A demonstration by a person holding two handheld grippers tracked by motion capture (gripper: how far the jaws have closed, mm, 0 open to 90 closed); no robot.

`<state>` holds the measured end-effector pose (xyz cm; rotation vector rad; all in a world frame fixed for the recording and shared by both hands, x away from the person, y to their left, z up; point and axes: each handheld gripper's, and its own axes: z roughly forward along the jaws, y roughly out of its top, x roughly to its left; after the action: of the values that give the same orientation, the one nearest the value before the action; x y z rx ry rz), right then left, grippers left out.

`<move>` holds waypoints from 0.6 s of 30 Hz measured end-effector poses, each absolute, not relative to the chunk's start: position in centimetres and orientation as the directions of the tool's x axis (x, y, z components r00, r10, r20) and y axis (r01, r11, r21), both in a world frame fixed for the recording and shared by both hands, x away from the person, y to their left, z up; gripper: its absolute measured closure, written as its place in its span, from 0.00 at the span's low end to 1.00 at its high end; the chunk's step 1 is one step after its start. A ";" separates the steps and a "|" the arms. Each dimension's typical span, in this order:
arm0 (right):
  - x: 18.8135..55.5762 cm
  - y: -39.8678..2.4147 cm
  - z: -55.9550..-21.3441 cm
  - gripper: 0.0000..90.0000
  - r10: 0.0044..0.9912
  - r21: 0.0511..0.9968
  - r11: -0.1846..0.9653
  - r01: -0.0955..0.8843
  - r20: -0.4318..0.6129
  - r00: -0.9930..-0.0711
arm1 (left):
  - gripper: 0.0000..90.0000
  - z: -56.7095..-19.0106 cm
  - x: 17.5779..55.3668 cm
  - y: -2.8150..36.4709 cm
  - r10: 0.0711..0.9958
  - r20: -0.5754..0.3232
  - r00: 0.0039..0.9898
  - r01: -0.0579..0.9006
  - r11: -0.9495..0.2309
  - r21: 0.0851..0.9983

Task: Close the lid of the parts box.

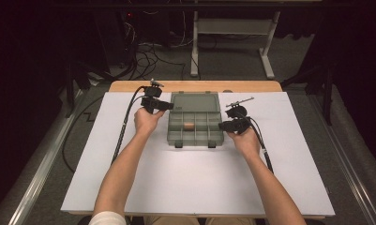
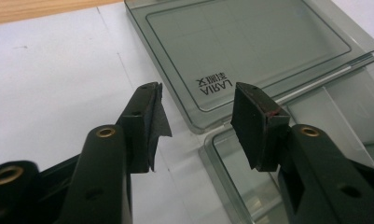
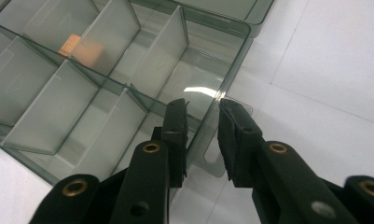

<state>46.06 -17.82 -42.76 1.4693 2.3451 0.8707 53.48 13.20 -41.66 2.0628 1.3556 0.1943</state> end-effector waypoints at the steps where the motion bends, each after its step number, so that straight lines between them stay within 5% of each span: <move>1: 46.1 -17.8 -42.8 0.81 0.878 0.599 0.316 0.736 0.108 -0.466 | 0.58 -41.7 53.7 13.1 0.861 -0.227 0.454 0.771 -0.253 0.584; 18: 46.1 -17.8 -42.8 0.81 0.878 0.598 0.316 0.736 0.109 -0.465 | 0.60 -44.1 56.2 12.1 0.865 -0.312 0.394 0.844 -0.206 0.496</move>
<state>46.06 -17.82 -42.76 1.4710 2.3461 0.8716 56.18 12.13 -44.09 2.0533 1.4549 0.0452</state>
